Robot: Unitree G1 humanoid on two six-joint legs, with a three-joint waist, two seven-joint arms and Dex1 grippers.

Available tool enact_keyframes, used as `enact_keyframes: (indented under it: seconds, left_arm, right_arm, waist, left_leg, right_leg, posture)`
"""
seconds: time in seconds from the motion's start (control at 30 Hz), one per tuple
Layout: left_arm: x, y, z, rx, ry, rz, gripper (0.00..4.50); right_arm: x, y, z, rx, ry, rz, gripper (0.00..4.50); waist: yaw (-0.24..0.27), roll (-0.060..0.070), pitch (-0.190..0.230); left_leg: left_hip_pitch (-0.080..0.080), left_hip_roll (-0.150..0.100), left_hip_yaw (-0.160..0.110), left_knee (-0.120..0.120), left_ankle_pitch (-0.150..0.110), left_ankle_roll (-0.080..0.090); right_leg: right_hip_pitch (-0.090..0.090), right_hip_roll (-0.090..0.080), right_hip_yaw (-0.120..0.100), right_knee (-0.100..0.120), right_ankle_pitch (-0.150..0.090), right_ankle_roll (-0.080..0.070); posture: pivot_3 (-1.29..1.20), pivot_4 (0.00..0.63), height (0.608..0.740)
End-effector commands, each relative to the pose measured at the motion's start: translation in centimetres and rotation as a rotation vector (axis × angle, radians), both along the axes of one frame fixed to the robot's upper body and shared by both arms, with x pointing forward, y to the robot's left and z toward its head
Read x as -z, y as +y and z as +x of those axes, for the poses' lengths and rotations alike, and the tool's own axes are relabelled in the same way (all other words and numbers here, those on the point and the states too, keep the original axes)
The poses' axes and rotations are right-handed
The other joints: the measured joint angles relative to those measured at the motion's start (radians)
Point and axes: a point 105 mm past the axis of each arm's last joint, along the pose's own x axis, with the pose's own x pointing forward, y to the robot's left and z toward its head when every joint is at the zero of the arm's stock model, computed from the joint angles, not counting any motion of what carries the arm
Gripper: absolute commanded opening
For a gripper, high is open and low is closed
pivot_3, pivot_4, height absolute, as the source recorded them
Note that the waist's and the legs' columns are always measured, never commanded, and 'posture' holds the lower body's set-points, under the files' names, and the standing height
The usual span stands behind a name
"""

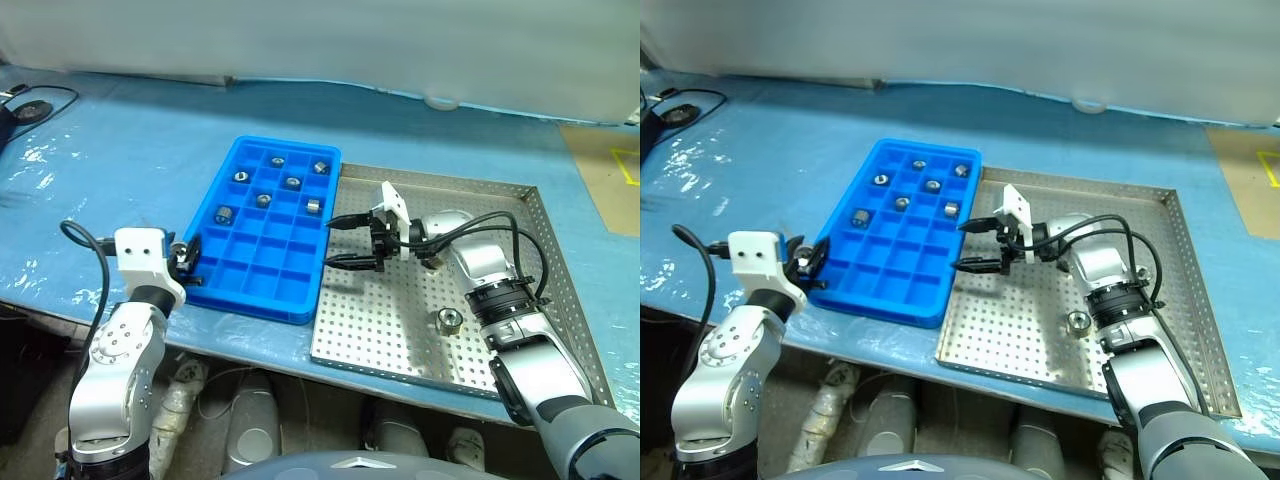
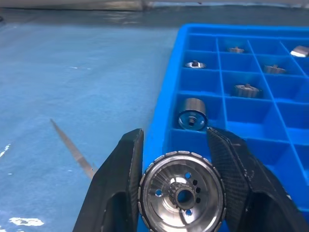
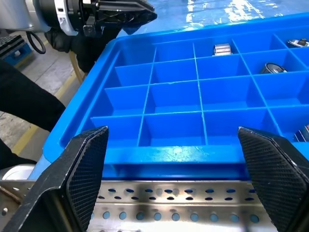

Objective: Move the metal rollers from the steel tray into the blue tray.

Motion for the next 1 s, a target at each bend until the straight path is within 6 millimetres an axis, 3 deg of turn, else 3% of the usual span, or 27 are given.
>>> enact_keyframes:
  seconds: [0.03,0.17,0.33,0.4,0.53,0.63,0.8,1.0]
  left_arm:
    - [-0.6,-0.3,0.0,0.008,-0.018,0.011,1.71]
    - [-0.4,-0.1,-0.1,-0.008,-0.008,0.016,1.71]
    - [-0.4,1.1,-0.4,-0.085,-0.004,0.008,3.35]
    - [-1.1,0.6,0.1,-0.047,-0.029,-0.007,3.96]
    - [-3.3,-1.4,1.7,0.136,-0.112,-0.054,3.96]
    - [-4.1,-4.2,2.8,0.363,-0.132,-0.044,3.96]
    - [-4.4,-8.7,4.8,0.657,-0.127,-0.062,3.96]
    - [-3.2,-14.3,7.0,0.902,-0.091,-0.017,3.96]
  right_arm:
    - [-0.9,-0.3,-0.2,0.004,-0.037,0.018,4.5]
    - [-0.7,-0.4,-0.2,0.016,-0.035,0.022,4.5]
    - [-0.6,-0.4,-0.1,0.021,-0.036,0.02,4.5]
    - [-0.7,-0.4,-0.1,0.022,-0.038,0.021,4.5]
    - [-1.3,-0.7,0.1,0.042,-0.046,0.034,4.5]
    - [-1.6,-1.8,0.2,0.095,-0.056,0.042,4.5]
    - [-2.4,-4.0,-0.2,0.216,-0.086,0.059,4.5]
    - [-3.0,-7.7,-0.8,0.437,-0.141,0.057,4.5]
  waist:
    - [-0.003,0.0,0.0]
    - [-0.008,0.0,0.0]
    - [-0.009,0.0,0.0]
    - [-0.009,0.0,0.0]
    - [-0.002,0.0,0.0]
    - [-0.005,0.0,0.0]
    - [-0.015,0.0,0.0]
    - [-0.05,0.001,0.0]
  left_leg:
    - [0.0,0.0,0.0,0.0,0.0,0.0]
    - [0.0,0.0,0.0,0.0,0.0,0.0]
    - [0.0,0.0,0.0,0.001,0.0,0.0]
    - [0.0,0.0,0.0,0.001,0.0,0.0]
    - [0.0,0.0,-0.001,0.002,0.0,0.0]
    - [0.0,0.0,-0.001,0.005,0.0,0.0]
    - [0.001,0.0,-0.001,0.006,0.0,0.0]
    - [0.003,-0.001,0.001,0.01,0.0,0.0]
  right_leg:
    - [0.0,0.0,0.0,0.0,0.0,0.0]
    - [0.0,0.0,0.0,0.001,0.0,0.0]
    - [0.0,0.0,0.0,0.001,0.0,0.0]
    - [0.0,0.0,0.0,0.001,0.0,0.0]
    - [0.001,0.0,-0.001,0.002,0.0,0.0]
    - [0.001,0.0,0.001,0.003,0.0,0.0]
    - [0.001,0.0,0.002,0.005,0.001,0.0]
    - [0.0,0.0,0.005,0.011,0.0,0.0]
  posture:
    - [0.31,0.15,0.74]
    - [0.31,0.15,0.74]
    - [0.32,0.15,0.74]
    - [0.31,0.15,0.74]
    - [0.3,0.15,0.74]
    - [0.25,0.15,0.74]
    - [0.1,0.15,0.74]
    - [-0.08,0.15,0.74]
